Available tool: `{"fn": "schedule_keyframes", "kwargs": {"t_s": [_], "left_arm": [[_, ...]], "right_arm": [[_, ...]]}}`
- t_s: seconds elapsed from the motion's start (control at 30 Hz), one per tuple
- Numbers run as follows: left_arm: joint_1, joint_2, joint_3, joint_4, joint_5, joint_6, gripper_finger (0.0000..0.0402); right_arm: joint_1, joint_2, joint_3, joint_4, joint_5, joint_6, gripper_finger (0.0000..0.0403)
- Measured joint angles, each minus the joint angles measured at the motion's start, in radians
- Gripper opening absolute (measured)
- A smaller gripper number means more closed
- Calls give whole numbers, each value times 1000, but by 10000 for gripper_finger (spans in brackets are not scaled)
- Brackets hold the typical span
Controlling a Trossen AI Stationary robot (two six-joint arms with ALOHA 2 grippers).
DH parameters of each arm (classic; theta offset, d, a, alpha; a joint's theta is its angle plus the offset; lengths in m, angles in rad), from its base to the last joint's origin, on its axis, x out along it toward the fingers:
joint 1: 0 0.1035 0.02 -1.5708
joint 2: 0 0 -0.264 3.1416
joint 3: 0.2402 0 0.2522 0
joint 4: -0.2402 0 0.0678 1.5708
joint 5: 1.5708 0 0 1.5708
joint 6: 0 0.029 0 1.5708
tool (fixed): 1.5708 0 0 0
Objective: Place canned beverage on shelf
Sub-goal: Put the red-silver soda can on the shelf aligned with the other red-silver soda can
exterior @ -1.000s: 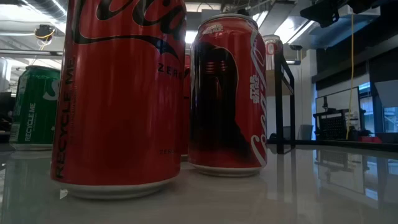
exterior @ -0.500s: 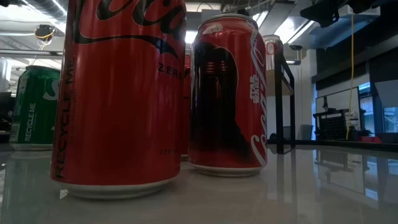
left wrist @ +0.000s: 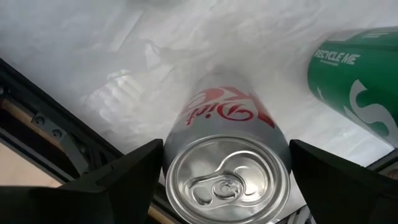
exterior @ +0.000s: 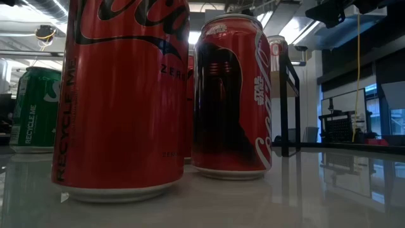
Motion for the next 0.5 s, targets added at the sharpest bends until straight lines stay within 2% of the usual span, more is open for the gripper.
{"fn": "schedule_keyframes", "kwargs": {"t_s": [0.2, 0.5], "left_arm": [[0, 0, 0, 0, 4, -64, 327], [0, -1, 1, 0, 6, -75, 291]], "right_arm": [[0, 0, 0, 0, 0, 0, 392], [0, 0, 0, 0, 0, 0, 392]]}}
